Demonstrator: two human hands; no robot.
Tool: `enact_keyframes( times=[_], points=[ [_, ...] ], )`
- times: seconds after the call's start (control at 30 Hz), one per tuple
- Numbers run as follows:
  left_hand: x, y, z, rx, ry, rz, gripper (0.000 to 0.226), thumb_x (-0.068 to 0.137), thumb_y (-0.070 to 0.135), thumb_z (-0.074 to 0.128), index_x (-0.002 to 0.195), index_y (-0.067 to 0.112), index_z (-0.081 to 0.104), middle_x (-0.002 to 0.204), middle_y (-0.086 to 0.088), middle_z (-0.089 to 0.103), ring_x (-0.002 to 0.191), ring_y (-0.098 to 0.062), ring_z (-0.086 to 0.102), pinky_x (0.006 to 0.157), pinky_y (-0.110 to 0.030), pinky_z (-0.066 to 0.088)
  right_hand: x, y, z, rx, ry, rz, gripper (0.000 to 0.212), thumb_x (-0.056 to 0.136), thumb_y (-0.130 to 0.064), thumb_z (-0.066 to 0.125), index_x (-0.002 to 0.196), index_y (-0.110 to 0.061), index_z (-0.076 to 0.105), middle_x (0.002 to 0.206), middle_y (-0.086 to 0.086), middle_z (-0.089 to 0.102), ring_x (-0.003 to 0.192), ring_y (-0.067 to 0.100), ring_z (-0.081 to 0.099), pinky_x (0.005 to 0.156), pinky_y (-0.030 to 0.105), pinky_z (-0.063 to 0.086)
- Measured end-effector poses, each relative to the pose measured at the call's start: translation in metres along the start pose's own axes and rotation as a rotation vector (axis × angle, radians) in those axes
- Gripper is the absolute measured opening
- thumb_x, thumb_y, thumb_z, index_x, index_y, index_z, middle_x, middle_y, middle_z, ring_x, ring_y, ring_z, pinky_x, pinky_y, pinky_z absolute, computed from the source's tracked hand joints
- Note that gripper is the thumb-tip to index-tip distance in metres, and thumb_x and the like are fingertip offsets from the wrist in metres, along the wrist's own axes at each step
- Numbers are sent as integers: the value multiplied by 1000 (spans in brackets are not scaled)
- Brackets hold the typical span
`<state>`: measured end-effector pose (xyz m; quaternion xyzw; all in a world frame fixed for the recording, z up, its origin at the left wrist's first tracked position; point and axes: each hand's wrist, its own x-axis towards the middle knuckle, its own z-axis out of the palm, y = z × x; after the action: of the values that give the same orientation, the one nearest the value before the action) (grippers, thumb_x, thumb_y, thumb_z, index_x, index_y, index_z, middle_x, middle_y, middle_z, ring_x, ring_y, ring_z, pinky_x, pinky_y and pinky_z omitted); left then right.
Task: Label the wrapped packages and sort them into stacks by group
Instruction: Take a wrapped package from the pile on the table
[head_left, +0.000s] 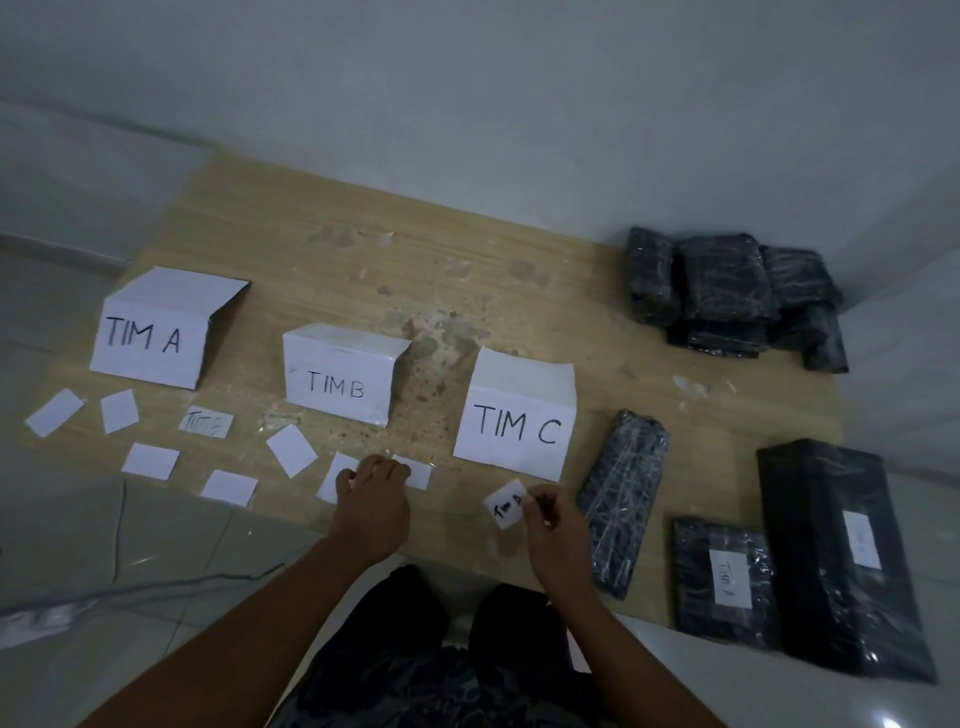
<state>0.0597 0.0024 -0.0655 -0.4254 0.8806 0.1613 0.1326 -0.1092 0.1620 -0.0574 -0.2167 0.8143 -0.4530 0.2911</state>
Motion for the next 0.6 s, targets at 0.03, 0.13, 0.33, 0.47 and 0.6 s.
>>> enact_keyframes(
  times=[0.03, 0.13, 0.33, 0.47, 0.6],
  points=[
    [1, 3, 2, -10, 38, -4, 37, 89, 23, 50, 125, 18, 56, 131, -3, 54, 134, -24, 37, 104, -45, 26, 3, 1, -9, 5, 24, 20, 6, 94, -13, 59, 88, -13, 61, 79, -8, 62, 69, -13, 59, 54, 7, 43],
    [4, 9, 8, -30, 110, -33, 25, 83, 20, 60, 106, 12, 68, 112, -9, 64, 117, -31, 51, 93, -47, 35, 12, 8, -31, -1, 52, 69, 2, 93, -17, 61, 91, -18, 63, 82, -9, 64, 72, -7, 59, 56, 6, 43],
    [6, 47, 5, -219, 158, 72, 28, 84, 28, 51, 105, 17, 66, 109, -3, 61, 104, -28, 55, 84, -42, 41, 33, 23, -73, -3, 90, 59, 9, 93, -18, 61, 102, -17, 63, 89, -2, 67, 82, 9, 65, 63, 20, 51],
    [6, 92, 6, -415, 51, 258, 32, 88, 31, 43, 111, 17, 61, 113, 1, 58, 106, -19, 52, 88, -37, 45, 46, 31, -102, 41, 72, 94, 19, 93, -15, 61, 110, -14, 54, 94, -4, 64, 88, 18, 65, 68, 30, 55],
    [2, 141, 9, -496, -53, 387, 27, 94, 22, 50, 118, 17, 58, 118, 1, 56, 113, -17, 49, 94, -33, 45, 60, 45, -129, 5, 27, 92, 27, 92, -16, 62, 117, -16, 49, 101, 7, 65, 93, 23, 65, 77, 41, 56]
  ],
)
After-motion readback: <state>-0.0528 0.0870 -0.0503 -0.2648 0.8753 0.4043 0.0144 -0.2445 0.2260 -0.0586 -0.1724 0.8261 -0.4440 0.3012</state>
